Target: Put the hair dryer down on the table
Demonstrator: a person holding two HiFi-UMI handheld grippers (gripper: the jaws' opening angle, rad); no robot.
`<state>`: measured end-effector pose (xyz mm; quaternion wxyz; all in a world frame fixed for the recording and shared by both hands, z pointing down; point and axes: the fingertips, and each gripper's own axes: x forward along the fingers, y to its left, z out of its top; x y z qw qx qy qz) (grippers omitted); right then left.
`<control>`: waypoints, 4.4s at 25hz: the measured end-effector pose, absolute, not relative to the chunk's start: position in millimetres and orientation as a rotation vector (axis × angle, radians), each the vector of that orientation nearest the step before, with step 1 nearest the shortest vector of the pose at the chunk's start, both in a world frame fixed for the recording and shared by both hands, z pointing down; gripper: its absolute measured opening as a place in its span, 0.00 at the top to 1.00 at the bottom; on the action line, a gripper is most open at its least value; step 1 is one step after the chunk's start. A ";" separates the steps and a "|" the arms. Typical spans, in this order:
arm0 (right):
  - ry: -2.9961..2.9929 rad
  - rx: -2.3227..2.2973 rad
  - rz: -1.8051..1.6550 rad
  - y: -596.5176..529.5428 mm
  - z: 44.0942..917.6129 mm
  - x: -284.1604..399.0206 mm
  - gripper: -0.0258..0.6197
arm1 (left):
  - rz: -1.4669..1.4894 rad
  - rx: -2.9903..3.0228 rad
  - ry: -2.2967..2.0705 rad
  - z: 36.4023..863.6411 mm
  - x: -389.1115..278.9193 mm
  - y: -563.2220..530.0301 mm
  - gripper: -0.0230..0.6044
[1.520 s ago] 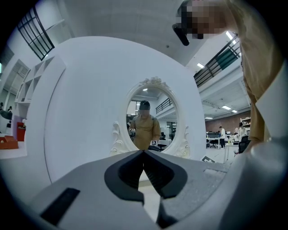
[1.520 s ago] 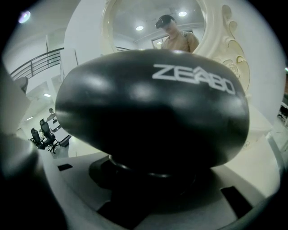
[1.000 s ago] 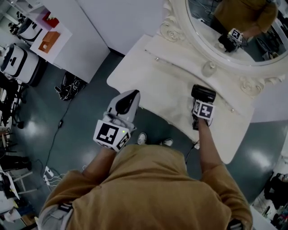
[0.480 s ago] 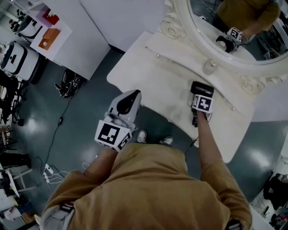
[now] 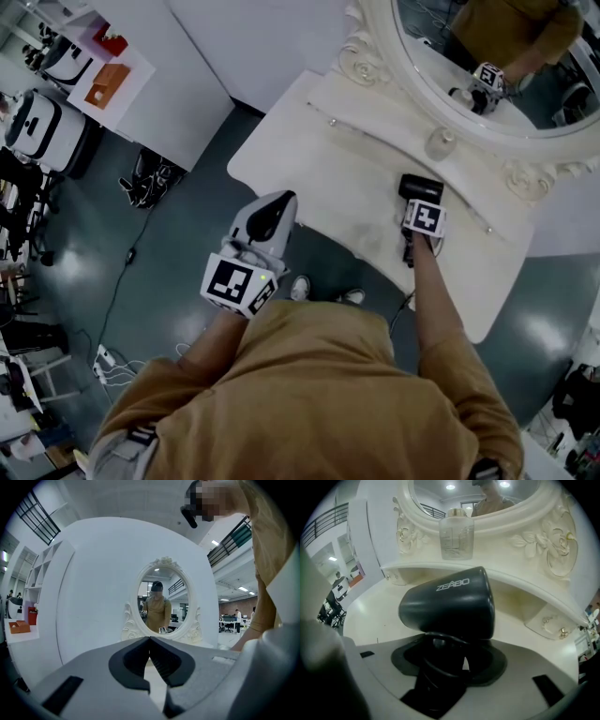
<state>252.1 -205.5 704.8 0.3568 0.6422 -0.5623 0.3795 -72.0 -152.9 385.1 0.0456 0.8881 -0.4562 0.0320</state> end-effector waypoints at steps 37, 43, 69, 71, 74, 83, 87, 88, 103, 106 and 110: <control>-1.417 1.739 0.996 -210.9 694.2 261.8 0.57 | 0.023 2.699 -1.292 397.6 -89.2 -163.4 0.96; -1.541 1.736 1.048 -216.7 689.6 242.5 0.54 | 0.028 2.736 -1.252 394.3 -85.6 -163.2 0.96; -1.549 1.822 1.025 -191.3 663.8 249.7 0.51 | 0.040 2.764 -1.141 400.3 -87.1 -145.0 0.96; -1.558 1.832 1.016 -191.1 660.3 250.0 0.51 | 0.038 2.770 -1.133 400.4 -85.3 -143.4 0.96; -1.568 1.847 1.014 -190.3 655.2 250.3 0.51 | 0.038 2.778 -1.118 400.5 -81.4 -140.9 0.96; -1.639 1.938 0.957 -192.2 619.0 252.2 0.56 | 0.026 2.809 -1.082 394.7 -69.1 -134.2 0.96; -1.702 1.973 0.885 -194.0 591.7 252.2 0.65 | 0.015 2.824 -1.069 391.3 -62.5 -133.3 0.96; -1.718 1.979 0.864 -193.7 585.1 252.1 0.68 | 0.011 2.828 -1.068 390.3 -61.3 -133.3 0.96; -1.916 2.066 0.552 -161.6 504.3 269.9 0.96 | -0.064 2.896 -1.102 361.4 -39.3 -145.1 0.96; -1.953 2.091 0.461 -157.4 478.9 274.0 0.96 | -0.079 2.911 -1.113 353.6 -34.8 -148.2 0.96; -2.005 2.127 0.306 -149.8 435.2 275.9 0.96 | -0.091 2.927 -1.134 345.6 -30.7 -153.3 0.96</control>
